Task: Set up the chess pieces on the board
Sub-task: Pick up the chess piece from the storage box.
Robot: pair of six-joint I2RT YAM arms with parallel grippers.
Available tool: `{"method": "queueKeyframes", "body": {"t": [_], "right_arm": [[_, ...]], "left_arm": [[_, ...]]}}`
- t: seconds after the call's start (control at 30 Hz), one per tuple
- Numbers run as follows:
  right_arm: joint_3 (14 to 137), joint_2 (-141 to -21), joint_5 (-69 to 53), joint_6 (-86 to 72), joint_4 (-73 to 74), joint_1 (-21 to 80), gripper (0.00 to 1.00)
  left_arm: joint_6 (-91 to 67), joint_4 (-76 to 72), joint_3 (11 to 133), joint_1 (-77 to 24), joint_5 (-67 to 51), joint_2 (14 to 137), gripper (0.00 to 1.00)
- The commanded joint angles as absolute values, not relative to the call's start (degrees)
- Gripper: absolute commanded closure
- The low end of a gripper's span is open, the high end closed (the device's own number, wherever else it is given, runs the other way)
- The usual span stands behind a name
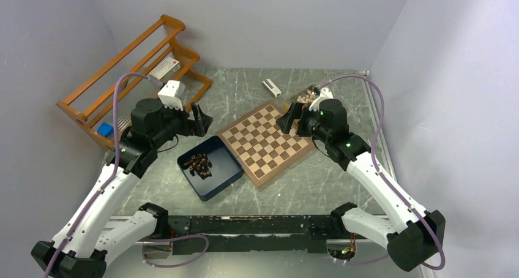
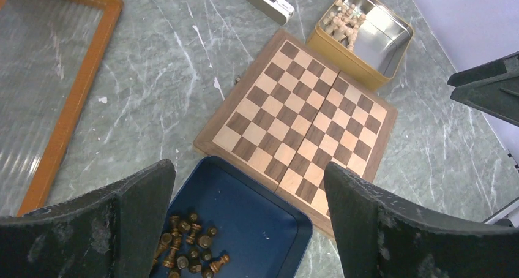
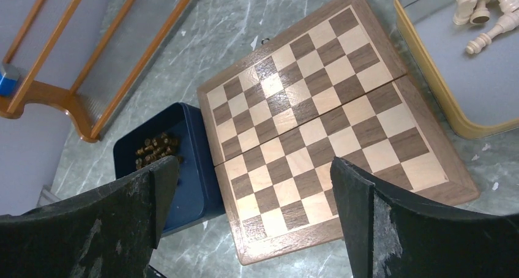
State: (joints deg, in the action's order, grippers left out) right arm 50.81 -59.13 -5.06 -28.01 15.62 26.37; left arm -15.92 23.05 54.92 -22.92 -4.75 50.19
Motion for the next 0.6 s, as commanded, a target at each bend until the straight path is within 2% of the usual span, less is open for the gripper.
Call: {"method": "queueKeyframes", "body": {"t": [0.0,0.27,0.4,0.57], "right_arm": [[52.0,-57.5,-4.0,-27.6,16.3,26.5,0.00],[52.4,-58.6,-6.1,-28.7,15.8,26.6,0.00],[51.7,-59.6,-11.2,-28.8,12.0,27.9,0.01],[48.6,-61.8,-16.2,-29.4,3.0,33.1,0.15]], "left_arm": [[-16.5,23.3,54.6,-22.3,-4.6,49.5,0.04],[-16.5,23.8,55.2,-22.3,-4.6,49.5,0.04],[-16.2,24.8,56.6,-22.3,-3.5,49.3,0.05],[-16.3,27.0,61.0,-22.3,-2.5,49.1,0.05]]}}
